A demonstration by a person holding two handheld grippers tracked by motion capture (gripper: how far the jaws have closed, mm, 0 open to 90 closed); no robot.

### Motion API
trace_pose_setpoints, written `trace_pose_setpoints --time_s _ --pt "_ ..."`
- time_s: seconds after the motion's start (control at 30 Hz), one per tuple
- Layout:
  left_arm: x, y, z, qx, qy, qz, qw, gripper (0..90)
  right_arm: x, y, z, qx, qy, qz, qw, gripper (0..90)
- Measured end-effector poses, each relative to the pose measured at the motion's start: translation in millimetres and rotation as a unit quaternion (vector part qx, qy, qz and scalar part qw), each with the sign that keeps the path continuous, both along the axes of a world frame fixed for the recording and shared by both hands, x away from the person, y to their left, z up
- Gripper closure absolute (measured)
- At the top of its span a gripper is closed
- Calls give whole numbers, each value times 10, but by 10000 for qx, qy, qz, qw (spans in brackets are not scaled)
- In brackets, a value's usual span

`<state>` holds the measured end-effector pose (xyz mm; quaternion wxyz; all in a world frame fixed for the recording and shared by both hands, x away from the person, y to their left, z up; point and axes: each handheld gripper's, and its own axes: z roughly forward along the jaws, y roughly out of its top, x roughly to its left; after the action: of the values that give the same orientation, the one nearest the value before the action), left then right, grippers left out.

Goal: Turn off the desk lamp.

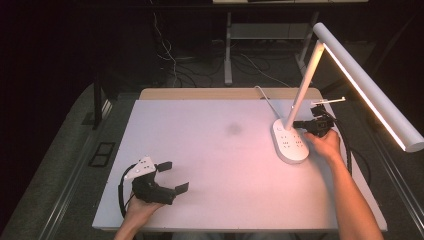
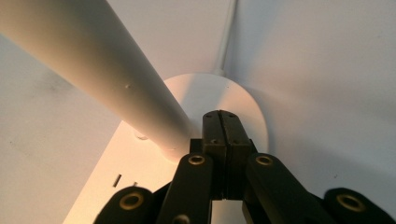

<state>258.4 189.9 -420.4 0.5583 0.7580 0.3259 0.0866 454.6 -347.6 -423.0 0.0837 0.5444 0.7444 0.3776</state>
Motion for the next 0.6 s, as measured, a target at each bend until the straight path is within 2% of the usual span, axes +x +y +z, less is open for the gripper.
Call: trace_pose_setpoints --time_s 0.23,0.37,0.6 --pt "-10 -10 1 -5 -5 -5 10000 0 -1 -8 -7 43 3 12 10000 900" --pt "-14 -9 1 -25 3 6 10000 0 -8 -36 -32 210 47 -56 9998 900" --pt "-19 -7 4 -23 2 -3 10000 0 -12 -41 -41 182 46 -22 9998 900"
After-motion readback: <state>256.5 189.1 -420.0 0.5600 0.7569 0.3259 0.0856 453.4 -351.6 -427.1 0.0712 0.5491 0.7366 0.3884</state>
